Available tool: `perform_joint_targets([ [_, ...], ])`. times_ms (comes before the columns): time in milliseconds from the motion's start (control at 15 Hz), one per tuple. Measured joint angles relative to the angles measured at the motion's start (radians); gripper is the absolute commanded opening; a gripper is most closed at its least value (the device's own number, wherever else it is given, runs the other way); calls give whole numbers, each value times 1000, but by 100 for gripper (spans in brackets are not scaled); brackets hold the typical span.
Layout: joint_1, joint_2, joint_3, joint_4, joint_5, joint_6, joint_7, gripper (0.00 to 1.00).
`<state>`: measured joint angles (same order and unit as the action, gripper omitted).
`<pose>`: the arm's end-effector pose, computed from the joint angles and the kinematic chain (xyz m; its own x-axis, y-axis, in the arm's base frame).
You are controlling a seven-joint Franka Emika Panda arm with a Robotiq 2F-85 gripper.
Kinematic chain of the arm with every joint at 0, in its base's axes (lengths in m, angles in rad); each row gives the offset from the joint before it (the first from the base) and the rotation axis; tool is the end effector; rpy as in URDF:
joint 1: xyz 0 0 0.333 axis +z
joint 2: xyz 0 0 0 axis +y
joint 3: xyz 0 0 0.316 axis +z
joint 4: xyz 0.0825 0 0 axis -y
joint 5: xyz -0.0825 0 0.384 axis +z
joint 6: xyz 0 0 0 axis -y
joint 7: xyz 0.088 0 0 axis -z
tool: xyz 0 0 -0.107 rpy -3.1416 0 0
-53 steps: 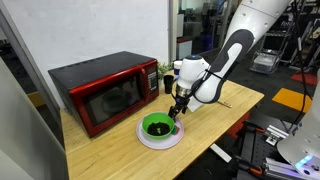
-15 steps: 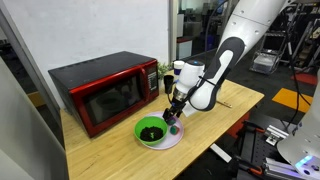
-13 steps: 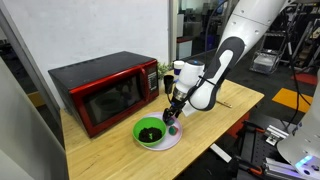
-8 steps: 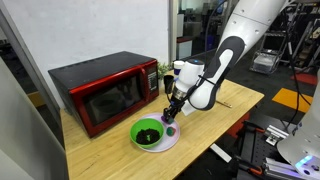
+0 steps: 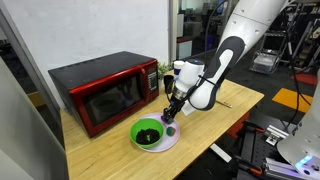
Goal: Put the plastic grapes on the table
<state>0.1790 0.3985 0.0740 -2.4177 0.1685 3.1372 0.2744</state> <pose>0.5027 0.1162 0.1807 0.9379 -0.2135 0.2733 -0.1739 -0.9713 -0.1621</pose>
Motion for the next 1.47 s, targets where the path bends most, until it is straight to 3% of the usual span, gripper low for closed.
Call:
perform_joint_targets([
  [800,-8,-64,10,7,-2,-10,-65,20],
  [1200,-86,-164,12,6,-13,-194,-190,20],
  [1467,-139,-222,-58,6,-100,-322,-229,20],
])
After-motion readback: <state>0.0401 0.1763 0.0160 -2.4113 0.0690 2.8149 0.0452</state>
